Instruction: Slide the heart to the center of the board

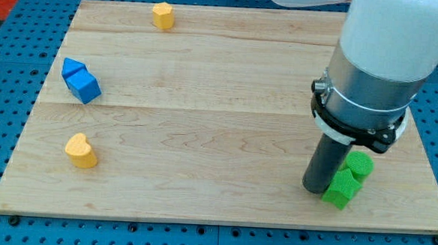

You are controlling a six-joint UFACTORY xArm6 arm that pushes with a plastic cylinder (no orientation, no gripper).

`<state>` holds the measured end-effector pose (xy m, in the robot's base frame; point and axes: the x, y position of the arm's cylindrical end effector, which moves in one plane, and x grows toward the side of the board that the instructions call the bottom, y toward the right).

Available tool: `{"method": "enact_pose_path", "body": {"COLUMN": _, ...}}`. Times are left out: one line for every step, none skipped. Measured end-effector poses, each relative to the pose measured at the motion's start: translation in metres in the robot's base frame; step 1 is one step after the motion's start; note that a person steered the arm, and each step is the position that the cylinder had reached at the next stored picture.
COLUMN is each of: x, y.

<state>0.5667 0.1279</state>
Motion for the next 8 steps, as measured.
{"method": "enact_pose_path", "body": {"x": -0.002, "y": -0.028}}
{"method": "enact_pose_path", "body": {"x": -0.012, "y": -0.05}}
{"method": "enact_pose_path", "body": {"x": -0.012, "y": -0.051}}
{"method": "enact_pose_path", "body": {"x": -0.014, "y": -0.051}}
{"method": "enact_pose_path", "body": {"x": -0.015, "y": -0.05}}
{"method": "enact_pose_path", "body": {"x": -0.032, "y": -0.052}}
{"method": "enact_pose_path", "body": {"x": -0.036, "y": -0.051}}
{"method": "enact_pose_path", "body": {"x": -0.036, "y": -0.045}}
